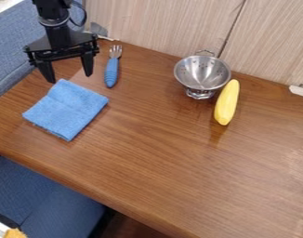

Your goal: Moved the silver pot to the lower right of table

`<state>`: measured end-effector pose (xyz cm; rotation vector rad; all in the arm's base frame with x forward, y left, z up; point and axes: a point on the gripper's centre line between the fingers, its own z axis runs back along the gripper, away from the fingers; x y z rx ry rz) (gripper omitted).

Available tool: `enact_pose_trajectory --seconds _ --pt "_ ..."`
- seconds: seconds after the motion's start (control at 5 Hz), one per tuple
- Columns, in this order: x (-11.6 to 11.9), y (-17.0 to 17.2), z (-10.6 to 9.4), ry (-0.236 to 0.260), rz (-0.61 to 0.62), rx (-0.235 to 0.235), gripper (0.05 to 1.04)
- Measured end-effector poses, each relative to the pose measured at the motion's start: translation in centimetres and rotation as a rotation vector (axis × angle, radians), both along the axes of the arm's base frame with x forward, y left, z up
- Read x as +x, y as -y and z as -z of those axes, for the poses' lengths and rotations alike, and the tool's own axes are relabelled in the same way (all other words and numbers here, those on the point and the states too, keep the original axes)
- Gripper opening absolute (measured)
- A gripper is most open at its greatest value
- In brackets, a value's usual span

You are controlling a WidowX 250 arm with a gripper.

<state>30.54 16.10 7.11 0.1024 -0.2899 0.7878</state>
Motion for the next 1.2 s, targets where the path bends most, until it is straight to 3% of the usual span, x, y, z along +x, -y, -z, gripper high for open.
enact_pose_trajectory --seconds 0.2,0.4,0.6,0.8,1.2 --pt "-0.1 0.2 1.0 -0.023 -0.002 -0.019 0.999" --pt "0.1 0.7 1.5 -0.002 0.017 -0.038 0.999" --pt "1.4 2.5 1.4 0.053 0.113 -0.097 0.999" --pt "3.4 4.8 1.2 0.152 0.193 -0.222 0.999" --pt "9.4 9.5 0.4 0.213 0.289 -0.285 0.999"
